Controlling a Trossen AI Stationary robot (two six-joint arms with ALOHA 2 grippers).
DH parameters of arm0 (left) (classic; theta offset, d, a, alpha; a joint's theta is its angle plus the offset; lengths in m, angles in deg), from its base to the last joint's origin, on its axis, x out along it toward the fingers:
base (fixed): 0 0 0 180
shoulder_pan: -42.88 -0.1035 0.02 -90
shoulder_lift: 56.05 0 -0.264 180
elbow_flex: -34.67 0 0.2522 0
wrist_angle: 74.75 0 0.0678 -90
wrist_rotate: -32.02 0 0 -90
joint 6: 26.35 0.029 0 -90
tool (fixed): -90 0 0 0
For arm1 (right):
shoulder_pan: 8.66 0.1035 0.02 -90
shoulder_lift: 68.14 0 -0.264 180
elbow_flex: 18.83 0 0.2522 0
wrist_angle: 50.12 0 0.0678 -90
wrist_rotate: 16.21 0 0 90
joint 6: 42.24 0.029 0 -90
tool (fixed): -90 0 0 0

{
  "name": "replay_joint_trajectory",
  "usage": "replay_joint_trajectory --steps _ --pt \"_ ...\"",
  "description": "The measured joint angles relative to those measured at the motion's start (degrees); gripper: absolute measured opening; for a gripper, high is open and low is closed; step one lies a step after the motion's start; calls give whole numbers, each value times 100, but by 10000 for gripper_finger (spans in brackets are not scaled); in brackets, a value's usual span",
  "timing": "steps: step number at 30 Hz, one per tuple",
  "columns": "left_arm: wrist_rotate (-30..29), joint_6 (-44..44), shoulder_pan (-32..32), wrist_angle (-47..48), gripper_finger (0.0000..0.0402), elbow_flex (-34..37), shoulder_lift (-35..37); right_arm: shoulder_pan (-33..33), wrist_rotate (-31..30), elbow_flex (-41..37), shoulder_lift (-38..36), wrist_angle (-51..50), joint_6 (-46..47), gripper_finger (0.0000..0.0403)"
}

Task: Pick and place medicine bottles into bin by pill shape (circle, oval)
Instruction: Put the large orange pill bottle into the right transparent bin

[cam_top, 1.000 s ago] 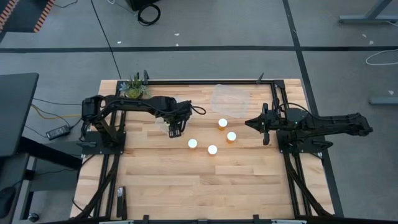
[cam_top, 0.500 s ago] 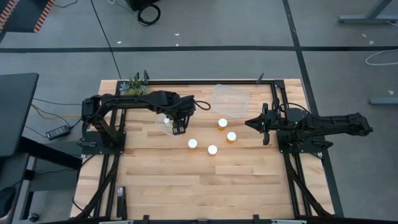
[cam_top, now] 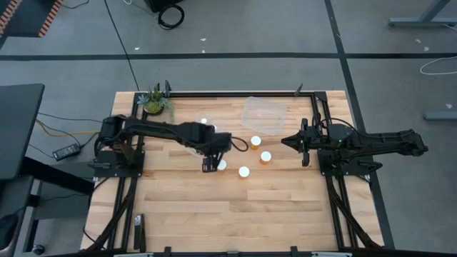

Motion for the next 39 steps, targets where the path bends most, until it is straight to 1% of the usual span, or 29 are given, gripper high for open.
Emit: replay_joint_trajectory --steps 11,19,23,29,39 --pt "69 -11 175 -79 290 2 -599 0 0 0 1 0 0 37" --pt "185 -34 240 -97 324 2 -684 1 0 0 -1 0 -1 37" --pt "179 -88 232 56 335 2 -684 0 1 0 0 0 -1 37" --pt "363 -147 267 73 337 2 -684 0 0 0 -1 0 -1 37" --pt "330 -83 454 -95 337 2 -680 -1 1 0 0 0 -1 37"
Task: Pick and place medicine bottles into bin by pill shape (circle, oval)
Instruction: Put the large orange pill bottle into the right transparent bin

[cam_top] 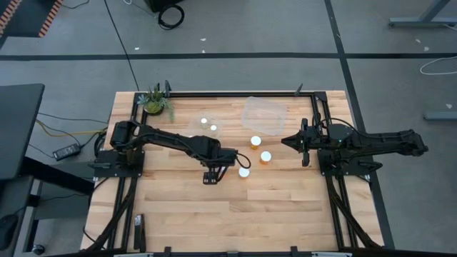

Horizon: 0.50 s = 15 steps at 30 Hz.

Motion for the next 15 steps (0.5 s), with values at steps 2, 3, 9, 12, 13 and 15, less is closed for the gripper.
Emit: replay_joint_trajectory --steps 2,3,9,12,13,15 --pt "-49 54 7 -83 337 0 3 0 0 0 -1 0 1 37" --pt "-72 104 7 -146 337 0 4 1 -1 0 -1 0 0 37" --pt "-95 345 16 -353 337 0 7 0 0 0 -1 0 1 37" --pt "-169 363 16 -352 337 0 7 1 -1 0 0 0 1 37" --pt "-182 393 16 -348 337 0 7 1 -1 0 -1 0 0 37" --pt "-261 421 16 -270 336 -1 9 0 -1 0 1 0 0 37"
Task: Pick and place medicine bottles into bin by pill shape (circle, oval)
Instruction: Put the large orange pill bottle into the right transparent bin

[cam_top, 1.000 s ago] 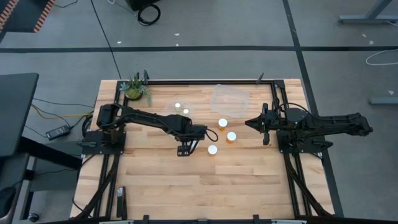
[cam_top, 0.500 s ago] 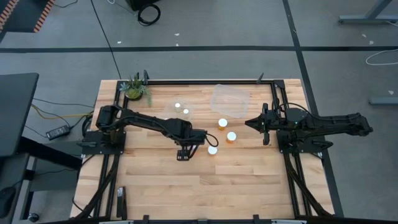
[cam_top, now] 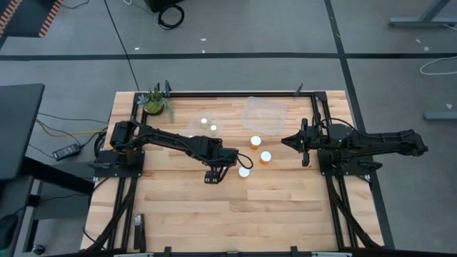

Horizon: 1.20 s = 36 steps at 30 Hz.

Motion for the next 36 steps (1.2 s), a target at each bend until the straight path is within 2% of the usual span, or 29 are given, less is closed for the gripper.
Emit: replay_joint_trajectory --steps 4,9,17,25,28,36 --pt "-295 -33 0 439 323 -132 46 -1 0 0 -2 0 0 37" --pt "-624 113 0 304 289 -154 445 -1 0 0 -1 0 0 37" --pt "-940 1233 -13 -1382 231 333 1300 1 2 0 -1 0 0 37" --pt "-908 2205 -22 -2171 177 727 1838 2 1 -2 -2 1 0 37" --pt "-714 2177 -4 -2445 158 1160 2209 -1 0 -2 -2 2 1 37" --pt "-644 1744 155 -4128 111 3301 3395 2 1 -2 -2 3 0 37"
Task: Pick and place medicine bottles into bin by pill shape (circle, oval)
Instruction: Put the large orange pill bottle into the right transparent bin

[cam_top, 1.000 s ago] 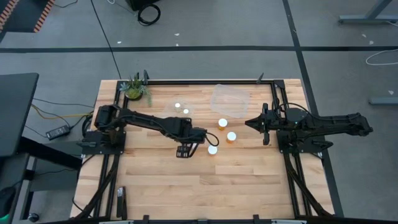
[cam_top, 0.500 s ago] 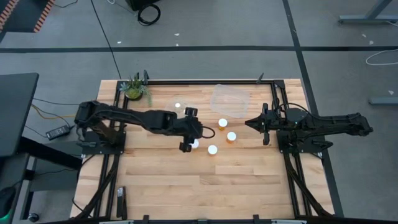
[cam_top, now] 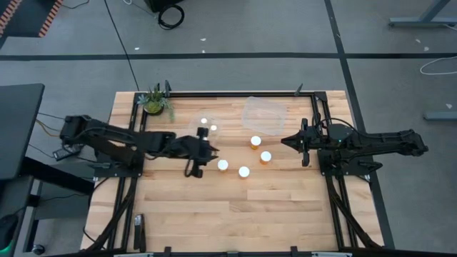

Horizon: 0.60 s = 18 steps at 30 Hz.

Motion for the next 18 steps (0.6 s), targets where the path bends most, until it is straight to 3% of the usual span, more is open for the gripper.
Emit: replay_joint_trajectory --steps 18 --pt "-13 -773 154 -2792 29 3412 1996 0 -1 0 33 -3 0 37"
